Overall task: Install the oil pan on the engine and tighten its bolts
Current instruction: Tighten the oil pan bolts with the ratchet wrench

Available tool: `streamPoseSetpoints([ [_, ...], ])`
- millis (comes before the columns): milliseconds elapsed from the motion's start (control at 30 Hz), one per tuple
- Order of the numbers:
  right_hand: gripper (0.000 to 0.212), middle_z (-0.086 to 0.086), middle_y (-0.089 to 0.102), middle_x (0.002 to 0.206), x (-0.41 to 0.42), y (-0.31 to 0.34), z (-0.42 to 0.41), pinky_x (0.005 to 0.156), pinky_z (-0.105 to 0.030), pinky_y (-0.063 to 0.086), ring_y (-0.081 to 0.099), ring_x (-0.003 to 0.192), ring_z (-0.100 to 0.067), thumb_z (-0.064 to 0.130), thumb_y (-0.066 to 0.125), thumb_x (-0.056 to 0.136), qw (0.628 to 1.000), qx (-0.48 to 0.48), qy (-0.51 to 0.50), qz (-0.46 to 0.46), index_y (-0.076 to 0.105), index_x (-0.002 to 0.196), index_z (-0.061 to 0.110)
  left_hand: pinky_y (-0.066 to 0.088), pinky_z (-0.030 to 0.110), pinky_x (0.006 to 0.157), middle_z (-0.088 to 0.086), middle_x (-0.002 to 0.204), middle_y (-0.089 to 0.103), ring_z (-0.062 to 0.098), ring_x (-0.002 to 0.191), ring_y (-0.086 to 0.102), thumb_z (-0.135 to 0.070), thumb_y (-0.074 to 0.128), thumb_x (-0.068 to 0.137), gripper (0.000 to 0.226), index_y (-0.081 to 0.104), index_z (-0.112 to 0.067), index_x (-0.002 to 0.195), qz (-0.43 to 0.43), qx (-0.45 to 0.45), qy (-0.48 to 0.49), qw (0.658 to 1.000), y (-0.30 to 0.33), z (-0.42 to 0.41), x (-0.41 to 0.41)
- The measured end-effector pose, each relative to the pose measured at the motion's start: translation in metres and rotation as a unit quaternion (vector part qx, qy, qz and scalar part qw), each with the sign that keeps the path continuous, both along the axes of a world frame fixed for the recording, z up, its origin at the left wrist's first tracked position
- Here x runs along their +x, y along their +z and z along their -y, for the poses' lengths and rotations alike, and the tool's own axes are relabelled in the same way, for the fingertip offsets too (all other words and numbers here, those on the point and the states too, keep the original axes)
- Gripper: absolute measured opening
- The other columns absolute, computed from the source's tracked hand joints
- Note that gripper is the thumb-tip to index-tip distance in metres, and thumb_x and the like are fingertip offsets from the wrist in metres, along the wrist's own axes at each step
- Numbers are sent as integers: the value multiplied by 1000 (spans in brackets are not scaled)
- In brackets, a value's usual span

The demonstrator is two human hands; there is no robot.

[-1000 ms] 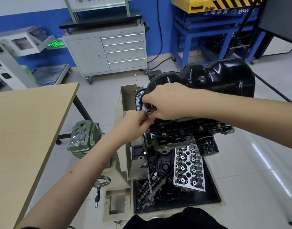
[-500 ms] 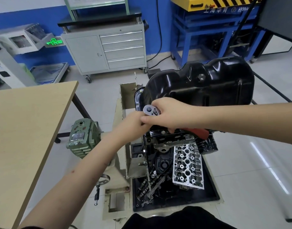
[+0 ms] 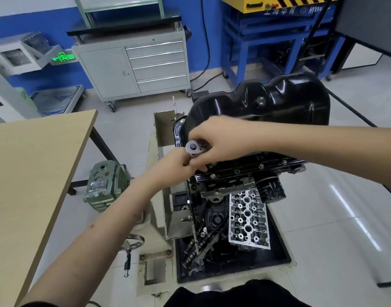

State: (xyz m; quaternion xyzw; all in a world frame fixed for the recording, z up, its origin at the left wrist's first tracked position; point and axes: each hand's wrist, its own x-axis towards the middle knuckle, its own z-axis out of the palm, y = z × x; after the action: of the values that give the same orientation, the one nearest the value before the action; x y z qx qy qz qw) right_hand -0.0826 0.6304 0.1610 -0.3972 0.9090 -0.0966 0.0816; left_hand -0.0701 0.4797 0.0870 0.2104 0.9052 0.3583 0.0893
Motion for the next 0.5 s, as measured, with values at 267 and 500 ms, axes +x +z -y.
streamPoseSetpoints([
  [267, 14, 1, 43, 45, 34, -29, 20, 32, -13, 32, 28, 29, -3, 16, 57, 90, 727, -425, -253, 477, 49, 81, 10, 41, 11, 52, -15, 47, 57, -2, 50, 51, 2, 40, 77, 46, 54, -28, 45, 24, 28, 39, 999, -10, -4, -8],
  [500, 44, 27, 49, 94, -12, 20, -5, 67, -5, 33, 46, 78, 8, 24, 60, 86, 991, 77, 91, 51, 50, 128, 33, 44, 5, 76, -5, 91, 70, -7, 81, 58, -31, 37, 97, 27, 62, -22, 95, 57, -7, -9, 998, -5, -7, -4],
])
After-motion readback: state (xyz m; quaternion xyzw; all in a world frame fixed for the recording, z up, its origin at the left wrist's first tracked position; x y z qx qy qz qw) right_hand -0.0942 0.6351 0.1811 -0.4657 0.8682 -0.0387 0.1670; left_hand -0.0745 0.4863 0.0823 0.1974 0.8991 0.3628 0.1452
